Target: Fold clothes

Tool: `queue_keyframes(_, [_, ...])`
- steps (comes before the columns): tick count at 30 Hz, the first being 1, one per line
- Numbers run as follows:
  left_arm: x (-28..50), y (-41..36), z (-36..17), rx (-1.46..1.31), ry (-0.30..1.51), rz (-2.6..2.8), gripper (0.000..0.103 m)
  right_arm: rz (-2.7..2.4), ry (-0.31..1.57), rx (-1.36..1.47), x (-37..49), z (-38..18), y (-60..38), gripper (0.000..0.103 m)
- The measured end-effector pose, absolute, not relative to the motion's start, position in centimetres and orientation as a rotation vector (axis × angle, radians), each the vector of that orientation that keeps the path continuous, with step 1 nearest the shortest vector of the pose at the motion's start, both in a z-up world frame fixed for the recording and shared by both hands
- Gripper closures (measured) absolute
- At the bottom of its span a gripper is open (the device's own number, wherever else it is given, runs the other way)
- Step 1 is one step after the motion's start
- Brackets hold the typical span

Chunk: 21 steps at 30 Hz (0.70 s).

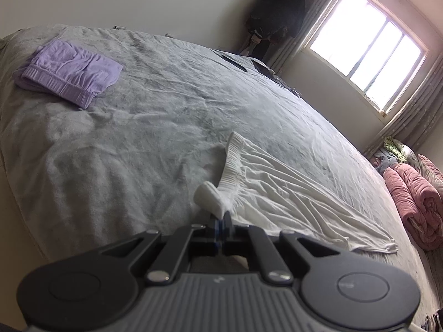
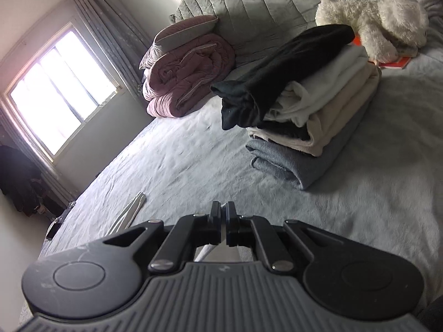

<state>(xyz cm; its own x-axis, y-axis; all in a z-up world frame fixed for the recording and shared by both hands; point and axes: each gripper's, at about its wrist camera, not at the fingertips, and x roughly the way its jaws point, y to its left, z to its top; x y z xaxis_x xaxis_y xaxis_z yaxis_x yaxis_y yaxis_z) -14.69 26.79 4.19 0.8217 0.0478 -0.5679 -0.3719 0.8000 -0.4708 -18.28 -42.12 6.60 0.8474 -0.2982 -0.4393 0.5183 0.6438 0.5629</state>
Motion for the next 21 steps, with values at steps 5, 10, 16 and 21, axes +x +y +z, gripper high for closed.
queue_keyframes(5, [-14.7,26.7,4.1,-0.601,0.577,0.25,0.102,-0.455,0.306,0.715,-18.6,6.8,-41.5,0.1])
queue_keyframes(10, [-14.2,25.7,4.0,-0.516,0.613,0.262,0.102,-0.467,0.369,0.71,-18.1,6.2,-41.5,0.1])
queue_keyframes(16, [-13.4,24.7,3.4,-0.405,0.664,0.291,0.101,-0.486,0.451,0.779,-17.8,4.4,-42.2,0.099])
queue_keyframes(21, [-13.7,25.1,3.1,-0.41,0.677,0.291,0.101,-0.502,0.466,0.723,-17.7,4.7,-41.5,0.099])
